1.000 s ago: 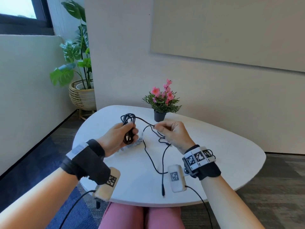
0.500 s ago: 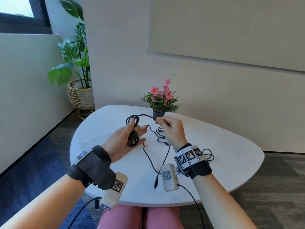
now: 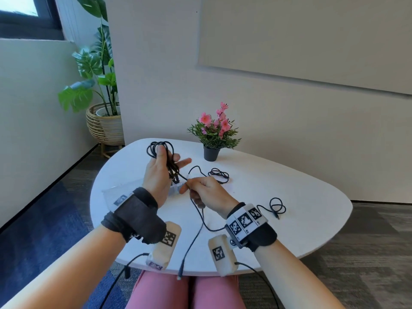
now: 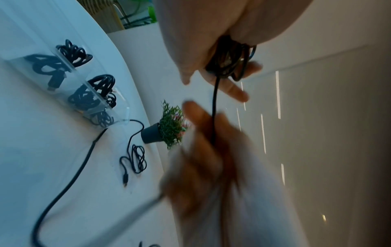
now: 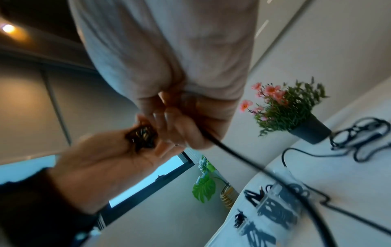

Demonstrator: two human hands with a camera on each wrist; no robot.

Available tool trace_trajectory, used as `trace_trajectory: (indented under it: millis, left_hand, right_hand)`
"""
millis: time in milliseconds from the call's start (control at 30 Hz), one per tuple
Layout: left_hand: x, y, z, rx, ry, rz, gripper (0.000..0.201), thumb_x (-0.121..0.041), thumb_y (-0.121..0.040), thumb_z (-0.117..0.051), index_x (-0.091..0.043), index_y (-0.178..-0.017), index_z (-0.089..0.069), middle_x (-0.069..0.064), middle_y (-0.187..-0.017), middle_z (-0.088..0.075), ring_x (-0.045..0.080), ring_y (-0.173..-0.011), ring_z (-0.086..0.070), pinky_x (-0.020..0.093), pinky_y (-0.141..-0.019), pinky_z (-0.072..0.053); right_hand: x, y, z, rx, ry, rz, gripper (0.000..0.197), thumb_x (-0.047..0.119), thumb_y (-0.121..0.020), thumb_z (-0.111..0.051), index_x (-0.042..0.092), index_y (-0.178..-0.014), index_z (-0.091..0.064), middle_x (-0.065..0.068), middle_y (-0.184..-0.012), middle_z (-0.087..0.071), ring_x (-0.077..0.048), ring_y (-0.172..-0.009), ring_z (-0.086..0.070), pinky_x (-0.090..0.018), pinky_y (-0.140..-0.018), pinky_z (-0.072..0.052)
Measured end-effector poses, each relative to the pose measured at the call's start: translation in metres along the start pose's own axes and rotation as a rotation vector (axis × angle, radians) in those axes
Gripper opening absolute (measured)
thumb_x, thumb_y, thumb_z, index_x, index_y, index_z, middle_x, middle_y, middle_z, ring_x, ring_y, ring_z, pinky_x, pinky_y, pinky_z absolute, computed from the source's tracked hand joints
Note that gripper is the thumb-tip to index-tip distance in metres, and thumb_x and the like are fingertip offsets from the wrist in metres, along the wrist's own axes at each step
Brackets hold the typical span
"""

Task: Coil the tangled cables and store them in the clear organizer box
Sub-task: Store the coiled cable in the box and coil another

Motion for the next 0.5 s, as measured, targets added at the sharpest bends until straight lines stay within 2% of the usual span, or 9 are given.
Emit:
trace_trajectory:
  millis: [67, 100, 167, 200, 267, 333, 400, 433, 500]
  left_hand:
    - [-0.005, -0.009, 0.014, -0.072, 0.078, 0.022, 0.035, -0.038, -0.1, -0.03, -0.017, -0.074, -0.04, -0.008, -0.055, -0.045, 0.008, -0.048, -0.053, 0.035, -0.073, -0.052]
    - [-0.007, -0.013, 0.019, -0.083, 0.087, 0.044, 0.034, -0.038, -0.1, -0.031, -0.018, -0.074, -0.039, -0.008, -0.055, -0.041, 0.007, -0.043, -0.043, 0.033, -0.065, -0.055]
    - [-0.011, -0.019, 0.027, -0.086, -0.031, 0.058, 0.032, -0.036, -0.101, -0.032, -0.02, -0.074, -0.037, -0.006, -0.058, -0.036, 0.007, -0.041, -0.032, 0.022, -0.043, -0.044]
    - [-0.011, -0.022, 0.029, -0.079, -0.148, 0.051, 0.03, -0.034, -0.101, -0.032, -0.02, -0.074, -0.035, -0.005, -0.06, -0.035, 0.007, -0.04, -0.03, 0.019, -0.038, -0.035]
    - [-0.003, -0.03, 0.03, -0.043, -0.436, 0.057, 0.027, -0.03, -0.1, -0.032, -0.02, -0.076, -0.036, -0.002, -0.063, -0.038, 0.008, -0.04, -0.029, 0.018, -0.036, -0.026]
    - [0.013, -0.031, 0.021, 0.096, -0.794, 0.07, 0.023, -0.028, -0.098, -0.035, -0.019, -0.078, -0.041, -0.001, -0.065, -0.041, 0.017, -0.046, -0.033, 0.025, -0.044, -0.031]
    - [0.035, -0.019, 0.008, 0.342, -1.24, 0.047, 0.023, -0.025, -0.099, -0.033, -0.016, -0.082, -0.046, 0.001, -0.071, -0.048, 0.031, -0.061, -0.043, 0.034, -0.062, -0.038]
    - [0.043, -0.01, 0.004, 0.427, -1.403, 0.032, 0.027, -0.026, -0.1, -0.03, -0.015, -0.084, -0.049, 0.004, -0.076, -0.052, 0.031, -0.069, -0.047, 0.036, -0.069, -0.041]
    - [0.059, 0.007, 0.004, 0.544, -1.481, 0.087, 0.034, -0.032, -0.099, -0.028, -0.013, -0.085, -0.053, 0.011, -0.08, -0.055, 0.025, -0.073, -0.047, 0.034, -0.07, -0.039]
  right_hand:
    - [-0.002, 0.009, 0.001, 0.052, -0.056, 0.002, 0.032, 0.014, -0.101, -0.037, 0.005, -0.081, -0.06, 0.012, -0.046, -0.032, -0.007, -0.043, -0.027, -0.02, -0.046, -0.025]
    - [-0.001, 0.013, 0.007, 0.041, -0.025, 0.027, 0.031, 0.015, -0.101, -0.038, 0.009, -0.08, -0.061, 0.009, -0.049, -0.033, -0.008, -0.045, -0.028, -0.022, -0.048, -0.026]
    - [0.008, 0.018, 0.022, -0.03, 0.154, 0.124, 0.028, 0.018, -0.099, -0.044, 0.022, -0.081, -0.065, 0.001, -0.058, -0.041, -0.011, -0.053, -0.034, -0.022, -0.054, -0.03]
    - [0.013, 0.019, 0.027, -0.06, 0.254, 0.172, 0.025, 0.019, -0.097, -0.048, 0.026, -0.084, -0.067, -0.001, -0.064, -0.049, -0.011, -0.058, -0.039, -0.021, -0.058, -0.033]
    - [0.018, 0.022, 0.029, -0.093, 0.402, 0.224, 0.019, 0.018, -0.095, -0.053, 0.023, -0.096, -0.072, 0.002, -0.078, -0.064, -0.009, -0.069, -0.05, -0.015, -0.068, -0.038]
    - [0.023, 0.024, 0.024, -0.126, 0.581, 0.283, 0.019, 0.021, -0.092, -0.057, 0.019, -0.104, -0.072, 0.003, -0.083, -0.065, -0.009, -0.077, -0.053, -0.007, -0.071, -0.036]
    - [0.031, 0.028, 0.02, -0.163, 0.707, 0.355, 0.017, 0.027, -0.089, -0.062, 0.022, -0.101, -0.073, 0.01, -0.072, -0.049, -0.008, -0.072, -0.049, -0.006, -0.065, -0.033]
    - [0.037, 0.029, 0.021, -0.184, 0.723, 0.39, 0.016, 0.028, -0.088, -0.064, 0.022, -0.098, -0.074, 0.012, -0.068, -0.042, -0.005, -0.067, -0.045, -0.007, -0.063, -0.032]
    - [0.047, 0.028, 0.027, -0.221, 0.692, 0.445, 0.012, 0.029, -0.084, -0.068, 0.023, -0.092, -0.075, 0.012, -0.066, -0.035, -0.002, -0.061, -0.04, -0.011, -0.06, -0.032]
Point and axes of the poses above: each hand's wrist, its own y-axis away from the middle knuckle, its own z-axis out of the back of the hand, x = y × z, the point moved 10 cm from there along -y, towards the middle knuckle
